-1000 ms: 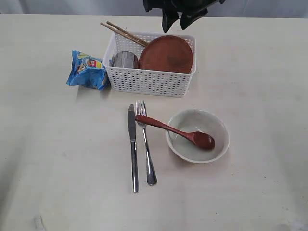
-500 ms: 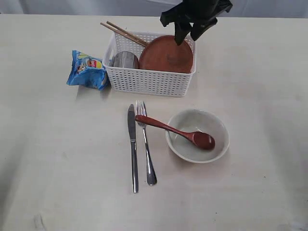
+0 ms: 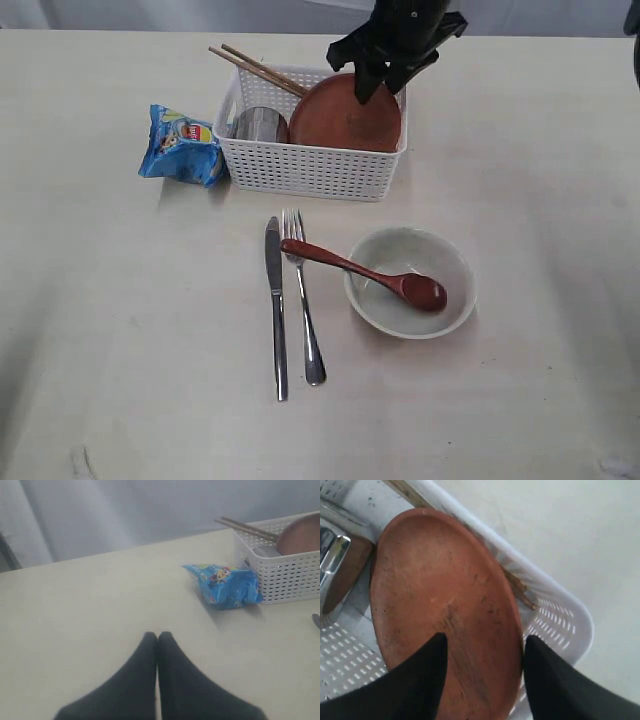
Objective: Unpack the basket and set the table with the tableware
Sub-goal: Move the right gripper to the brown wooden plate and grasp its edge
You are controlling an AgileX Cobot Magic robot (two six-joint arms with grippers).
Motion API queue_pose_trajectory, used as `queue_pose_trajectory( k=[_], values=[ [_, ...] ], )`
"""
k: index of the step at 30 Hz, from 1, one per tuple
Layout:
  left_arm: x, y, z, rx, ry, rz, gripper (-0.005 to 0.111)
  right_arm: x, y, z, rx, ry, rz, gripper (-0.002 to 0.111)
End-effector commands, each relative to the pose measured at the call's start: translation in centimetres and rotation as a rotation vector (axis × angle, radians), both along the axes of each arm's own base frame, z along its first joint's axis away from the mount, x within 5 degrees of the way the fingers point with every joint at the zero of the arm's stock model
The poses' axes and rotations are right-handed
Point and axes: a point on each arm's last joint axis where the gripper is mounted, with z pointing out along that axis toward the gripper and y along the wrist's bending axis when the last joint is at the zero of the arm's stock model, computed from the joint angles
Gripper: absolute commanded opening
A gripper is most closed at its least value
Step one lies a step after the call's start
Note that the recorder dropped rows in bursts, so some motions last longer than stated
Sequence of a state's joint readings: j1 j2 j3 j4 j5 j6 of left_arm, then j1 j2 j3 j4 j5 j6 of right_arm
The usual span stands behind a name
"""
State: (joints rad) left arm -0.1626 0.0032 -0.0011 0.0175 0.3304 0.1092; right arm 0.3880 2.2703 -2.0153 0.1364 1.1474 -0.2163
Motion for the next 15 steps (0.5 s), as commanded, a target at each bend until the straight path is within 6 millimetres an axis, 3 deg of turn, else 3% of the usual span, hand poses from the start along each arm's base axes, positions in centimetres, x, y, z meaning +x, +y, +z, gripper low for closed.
queue_pose_trajectory(
  k=[1,8,15],
  values=[
    [0.0,0.0,0.0,0.000,-0.009,-0.005,0.000,0.4,0.1,0.4,0.008,-0.051,0.008,0.046],
    [0.0,0.0,0.0,0.000,-0.009,-0.005,0.000,0.3,0.0,0.2,-0.014,-0.041,0.041,0.046],
    [0.0,0.0,0.0,0.000,-0.009,-0.005,0.000,0.0,0.2,-1.7,-0.027,0.045,0.063,0.046]
  ],
)
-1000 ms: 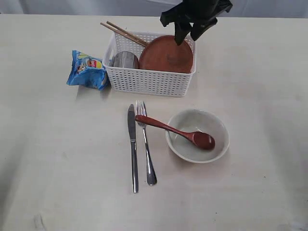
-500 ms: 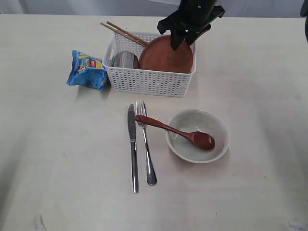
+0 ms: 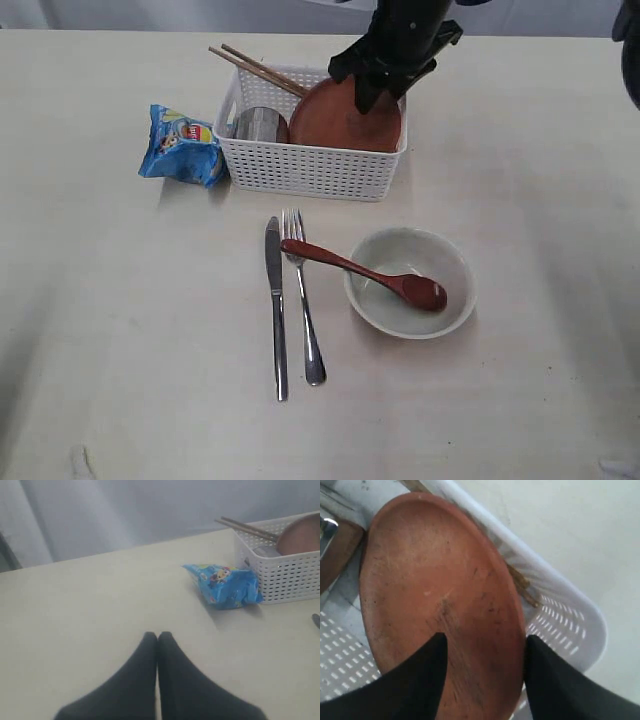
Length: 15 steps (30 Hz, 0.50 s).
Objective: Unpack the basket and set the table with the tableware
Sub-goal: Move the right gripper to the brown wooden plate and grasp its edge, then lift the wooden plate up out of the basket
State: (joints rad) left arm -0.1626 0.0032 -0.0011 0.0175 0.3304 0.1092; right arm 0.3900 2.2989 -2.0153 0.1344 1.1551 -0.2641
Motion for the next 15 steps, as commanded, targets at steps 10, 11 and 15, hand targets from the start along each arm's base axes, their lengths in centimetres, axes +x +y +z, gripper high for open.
queue_pose_trajectory(
  k=[10,11,15],
  values=[
    [0.0,0.0,0.0,0.002,-0.009,-0.006,0.000,-0.5,0.0,-0.1,-0.017,0.054,0.056,0.000],
    [0.0,0.0,0.0,0.002,-0.009,-0.006,0.000,-0.6,0.0,0.2,-0.014,0.047,0.056,0.000],
    [0.0,0.0,0.0,0.002,-0.009,-0.006,0.000,-0.7,0.0,2.7,0.011,-0.006,0.056,0.000]
  ],
)
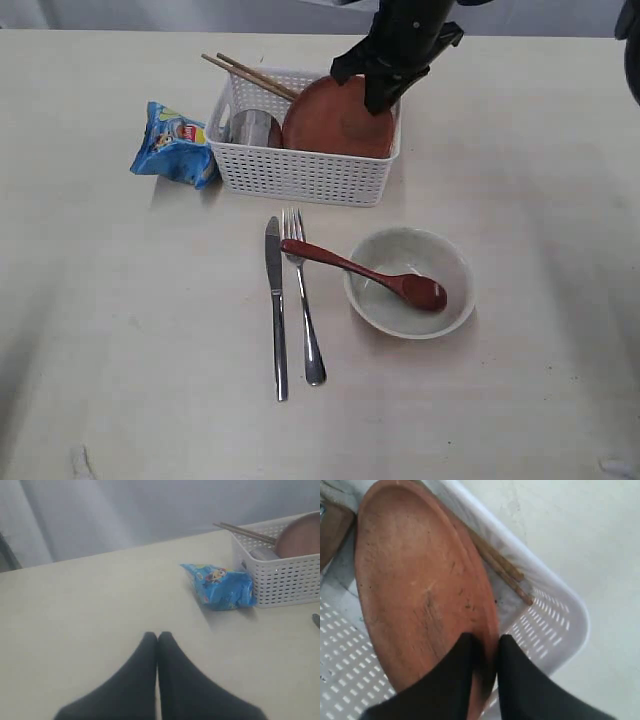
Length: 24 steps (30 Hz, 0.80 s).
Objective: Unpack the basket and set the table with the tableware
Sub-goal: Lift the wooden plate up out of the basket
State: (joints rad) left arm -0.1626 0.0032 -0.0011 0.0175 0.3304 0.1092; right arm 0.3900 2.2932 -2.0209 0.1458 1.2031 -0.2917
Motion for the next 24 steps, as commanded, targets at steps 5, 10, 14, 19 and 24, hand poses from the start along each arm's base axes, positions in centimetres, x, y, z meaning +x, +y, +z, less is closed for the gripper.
queue_pose_trajectory(
  k=[5,10,14,19,24],
  values=[
    [0.0,0.0,0.0,0.002,-0.009,-0.006,0.000,-0.9,-0.2,6.4,0.056,-0.132,0.023,0.000],
    [0.0,0.0,0.0,0.002,-0.009,-0.006,0.000,-1.4,-0.4,8.3,0.074,-0.171,0.020,0.000],
    [0.0,0.0,0.0,0.002,-0.009,-0.006,0.000,-2.0,-0.7,10.1,0.088,-0.203,0.016,0.000],
    [0.0,0.0,0.0,-0.002,-0.009,-0.005,0.000,-2.9,-1.6,12.6,0.107,-0.245,-0.006,0.000],
    [0.0,0.0,0.0,-0.002,-0.009,-0.005,0.000,-3.0,-4.9,15.5,0.144,-0.290,-0.142,0.000]
  ],
)
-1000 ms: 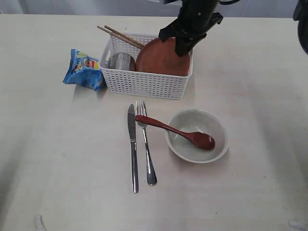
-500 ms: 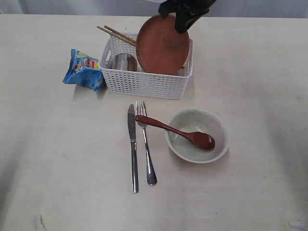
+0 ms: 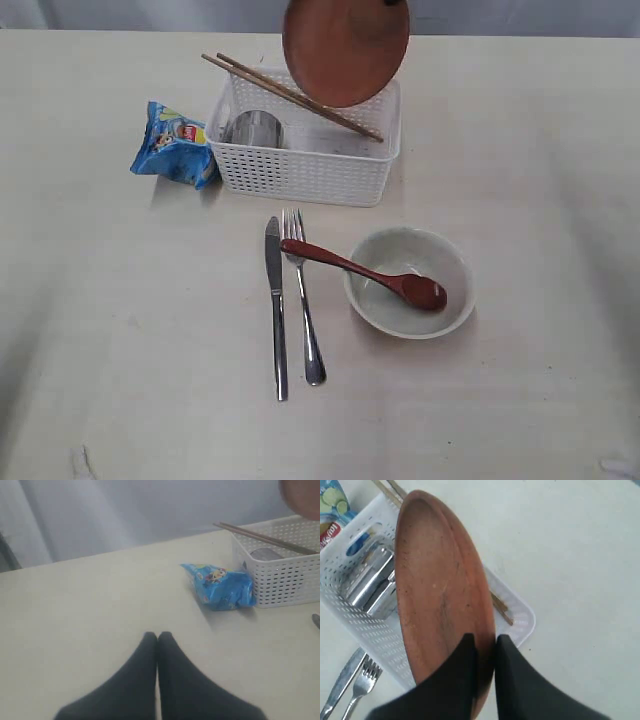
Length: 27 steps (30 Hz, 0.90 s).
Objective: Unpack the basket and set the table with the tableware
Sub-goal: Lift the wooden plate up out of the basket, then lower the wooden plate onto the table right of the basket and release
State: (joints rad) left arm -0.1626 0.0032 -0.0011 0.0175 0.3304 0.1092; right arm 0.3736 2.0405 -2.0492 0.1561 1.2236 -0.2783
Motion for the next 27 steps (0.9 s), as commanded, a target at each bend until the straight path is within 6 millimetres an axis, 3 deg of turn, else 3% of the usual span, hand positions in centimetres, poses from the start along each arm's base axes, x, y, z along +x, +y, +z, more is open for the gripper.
queue_pose_trajectory(
  k=[1,5,7,9,11,17,27],
  values=[
    [0.0,0.0,0.0,-0.002,-0.009,-0.005,0.000,-0.1,-3.8,3.3,0.058,-0.055,-0.141,0.000],
    [0.0,0.0,0.0,-0.002,-0.009,-0.005,0.000,-0.1,-9.0,4.8,0.154,-0.039,-0.310,0.000],
    [0.0,0.0,0.0,-0.002,-0.009,-0.005,0.000,-0.5,-11.7,3.7,0.173,0.022,-0.394,0.000],
    [0.0,0.0,0.0,0.000,-0.009,-0.005,0.000,-1.4,-15.1,0.9,0.148,0.123,-0.488,0.000],
    [0.0,0.0,0.0,0.000,-0.009,-0.005,0.000,-2.5,-17.0,-1.5,0.148,0.219,-0.548,0.000],
    [0.0,0.0,0.0,0.000,-0.009,-0.005,0.000,-3.0,-17.4,-10.2,0.249,0.353,-0.626,0.000],
    [0.0,0.0,0.0,0.002,-0.009,-0.006,0.000,-1.4,-16.2,-14.6,0.392,0.430,-0.604,0.000]
  ],
)
